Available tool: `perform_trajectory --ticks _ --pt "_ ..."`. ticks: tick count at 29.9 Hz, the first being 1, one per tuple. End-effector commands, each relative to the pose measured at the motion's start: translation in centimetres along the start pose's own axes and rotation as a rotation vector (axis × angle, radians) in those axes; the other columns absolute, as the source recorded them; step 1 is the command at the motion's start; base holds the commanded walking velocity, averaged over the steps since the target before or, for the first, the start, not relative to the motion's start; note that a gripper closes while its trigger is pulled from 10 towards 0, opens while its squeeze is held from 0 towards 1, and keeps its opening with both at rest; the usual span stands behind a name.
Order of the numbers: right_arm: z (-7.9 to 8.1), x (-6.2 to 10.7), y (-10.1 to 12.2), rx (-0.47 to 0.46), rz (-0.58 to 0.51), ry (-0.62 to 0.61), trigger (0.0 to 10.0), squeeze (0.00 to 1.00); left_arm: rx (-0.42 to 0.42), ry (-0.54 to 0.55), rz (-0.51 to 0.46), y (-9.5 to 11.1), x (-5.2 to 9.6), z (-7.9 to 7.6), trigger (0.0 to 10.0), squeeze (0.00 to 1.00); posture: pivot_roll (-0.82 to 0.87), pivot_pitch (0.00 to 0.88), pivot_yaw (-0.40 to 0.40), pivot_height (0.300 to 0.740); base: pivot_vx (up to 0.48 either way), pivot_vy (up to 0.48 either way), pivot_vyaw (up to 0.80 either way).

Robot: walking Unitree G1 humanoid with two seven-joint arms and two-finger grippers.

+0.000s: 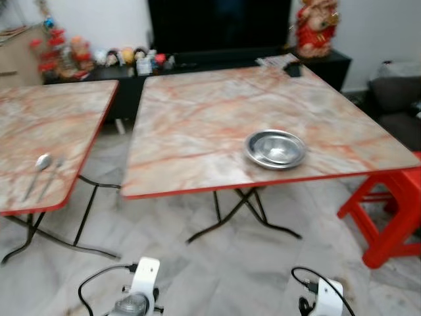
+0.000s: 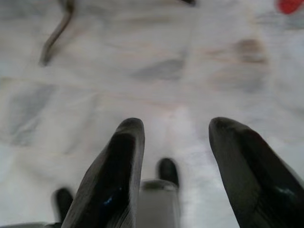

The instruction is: Setting the table

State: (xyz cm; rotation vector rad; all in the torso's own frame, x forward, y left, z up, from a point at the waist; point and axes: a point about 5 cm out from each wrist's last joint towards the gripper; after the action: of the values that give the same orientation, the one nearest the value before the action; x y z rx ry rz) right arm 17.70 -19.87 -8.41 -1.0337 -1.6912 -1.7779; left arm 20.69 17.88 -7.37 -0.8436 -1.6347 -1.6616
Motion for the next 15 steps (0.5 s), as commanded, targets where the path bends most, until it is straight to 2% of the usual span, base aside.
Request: perform_trajectory --ticks 1,3,7,15 --pt "-0.20 0.02 -0.08 0.003 0.002 -0.004 10.0 0.00 -0.002 0.000 -0.006 0.54 -0.09 -0.15 10.0 0.00 -0.07 0.000 0.016 0.725 0.000 0.480 0.00" --pt "-0.15 0.03 -0.16 0.000 0.008 -0.002 10.0 0.00 -0.002 0.002 -0.006 0.49 -0.08 -0.08 10.0 0.00 -0.07 0.000 0.017 0.725 0.000 0.480 -0.80" --pt "-0.14 0.04 -0.08 0.024 -0.005 -0.001 10.0 0.00 -0.001 0.006 -0.003 0.37 -0.05 0.03 10.0 0.00 -0.06 0.000 0.017 0.725 0.000 0.480 0.00" --pt "0.00 0.08 -0.31 0.016 0.005 0.006 10.0 0.00 0.003 0.010 -0.001 0.23 -0.03 0.16 10.0 0.00 -0.06 0.000 0.018 0.725 0.000 0.480 0.00"
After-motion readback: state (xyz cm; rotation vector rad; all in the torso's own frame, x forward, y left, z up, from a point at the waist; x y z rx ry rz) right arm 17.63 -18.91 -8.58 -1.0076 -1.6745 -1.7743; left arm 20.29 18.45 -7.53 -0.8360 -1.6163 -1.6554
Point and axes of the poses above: a point about 5 cm out from each wrist's last joint towards the gripper, its own x axis pointing back from the gripper into the wrist, its own y axis along the axis of the wrist's last joint, z = x × y, and after that the axes turned 9 degrees about x, right-handed
